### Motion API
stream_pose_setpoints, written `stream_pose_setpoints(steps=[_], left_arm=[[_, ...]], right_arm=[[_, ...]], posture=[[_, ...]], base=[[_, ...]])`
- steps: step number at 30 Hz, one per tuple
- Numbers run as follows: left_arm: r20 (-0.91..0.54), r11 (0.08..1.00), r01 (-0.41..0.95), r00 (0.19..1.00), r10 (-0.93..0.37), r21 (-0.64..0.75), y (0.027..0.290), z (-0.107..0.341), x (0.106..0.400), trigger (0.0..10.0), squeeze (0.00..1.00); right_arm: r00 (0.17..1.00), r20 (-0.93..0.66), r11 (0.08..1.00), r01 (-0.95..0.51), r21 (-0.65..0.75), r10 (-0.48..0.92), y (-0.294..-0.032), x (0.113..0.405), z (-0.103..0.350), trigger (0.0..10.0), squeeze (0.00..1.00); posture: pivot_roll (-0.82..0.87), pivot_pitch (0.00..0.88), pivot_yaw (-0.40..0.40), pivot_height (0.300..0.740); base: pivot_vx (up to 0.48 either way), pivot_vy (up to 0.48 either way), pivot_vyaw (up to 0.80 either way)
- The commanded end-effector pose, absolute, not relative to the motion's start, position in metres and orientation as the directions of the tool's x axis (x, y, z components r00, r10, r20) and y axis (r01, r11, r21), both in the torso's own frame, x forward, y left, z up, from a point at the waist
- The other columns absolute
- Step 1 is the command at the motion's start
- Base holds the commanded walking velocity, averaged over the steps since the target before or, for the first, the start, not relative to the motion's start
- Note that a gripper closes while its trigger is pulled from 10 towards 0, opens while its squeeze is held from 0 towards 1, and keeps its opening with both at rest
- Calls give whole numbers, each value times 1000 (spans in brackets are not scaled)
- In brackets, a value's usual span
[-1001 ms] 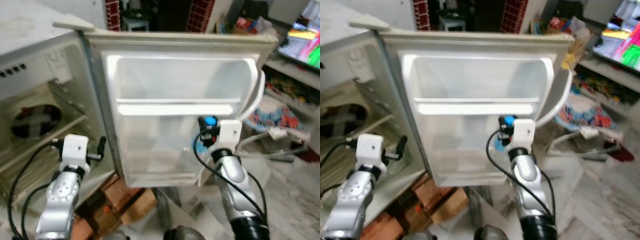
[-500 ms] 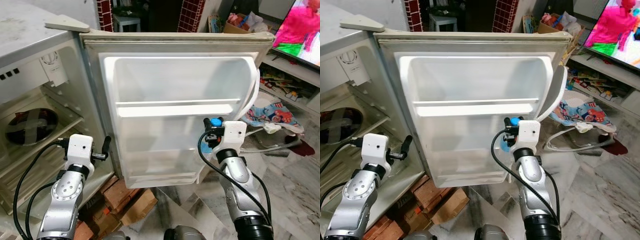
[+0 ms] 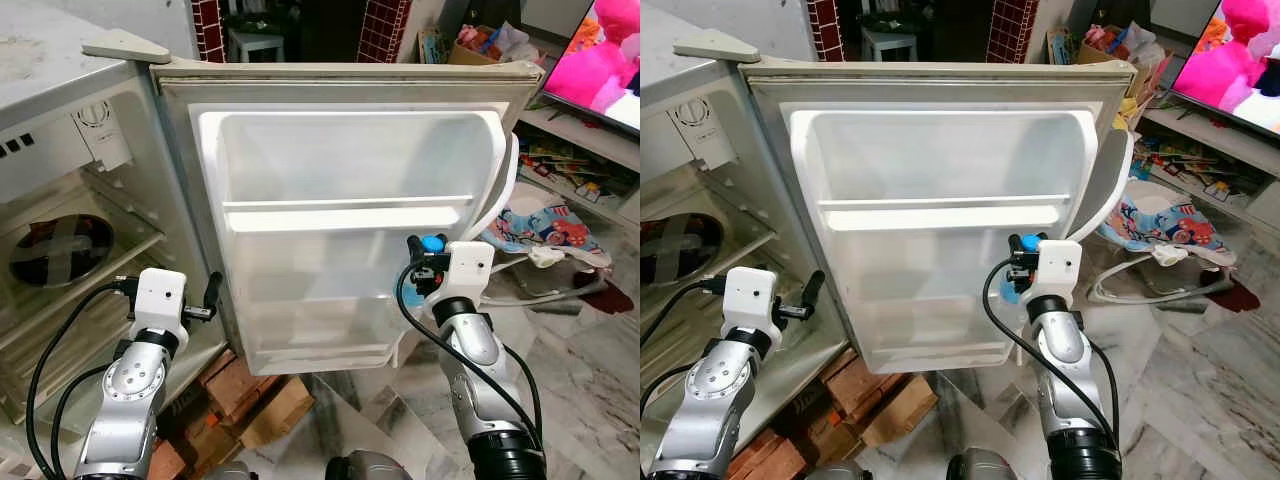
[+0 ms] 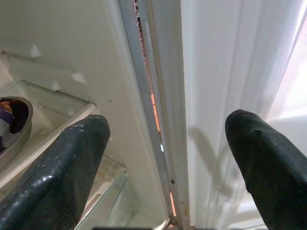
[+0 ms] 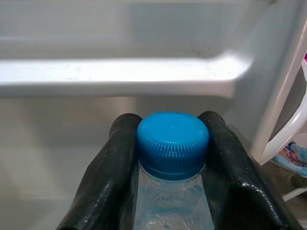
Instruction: Restocking fridge
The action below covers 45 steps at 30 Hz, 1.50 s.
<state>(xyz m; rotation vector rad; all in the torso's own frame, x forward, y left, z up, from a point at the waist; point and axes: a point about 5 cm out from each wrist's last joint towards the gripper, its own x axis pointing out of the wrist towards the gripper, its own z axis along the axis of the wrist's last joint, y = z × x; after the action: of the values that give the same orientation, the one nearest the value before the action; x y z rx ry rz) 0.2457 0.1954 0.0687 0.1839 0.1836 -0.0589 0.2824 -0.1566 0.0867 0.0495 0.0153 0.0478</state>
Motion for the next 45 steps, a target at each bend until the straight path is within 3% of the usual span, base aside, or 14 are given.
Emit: stream_pose_setpoints(steps=[1,13,38,45], left_arm=[[-185,981,74,982,-40,181,194,69,247,10000,0],[-184,981,70,982,-36,183,195,70,247,10000,0],[-172,981,73,984,-42,179,195,72,246,10000,0],[-170,981,79,984,-49,175,194,72,247,10000,0]], right_arm=[[998,2,997,-58,57,58,-157,285,92,10000,0],[995,4,993,-95,76,95,-153,286,92,10000,0],[994,-6,990,-107,87,107,-150,283,91,10000,0],[994,-6,990,-110,87,111,-150,284,91,10000,0]], posture=[[51,17,-55,686],[53,24,-59,621],[52,41,-62,621],[50,42,-63,621]], base=[[0,0,0],[0,0,0],[0,0,0],[297,74,0]])
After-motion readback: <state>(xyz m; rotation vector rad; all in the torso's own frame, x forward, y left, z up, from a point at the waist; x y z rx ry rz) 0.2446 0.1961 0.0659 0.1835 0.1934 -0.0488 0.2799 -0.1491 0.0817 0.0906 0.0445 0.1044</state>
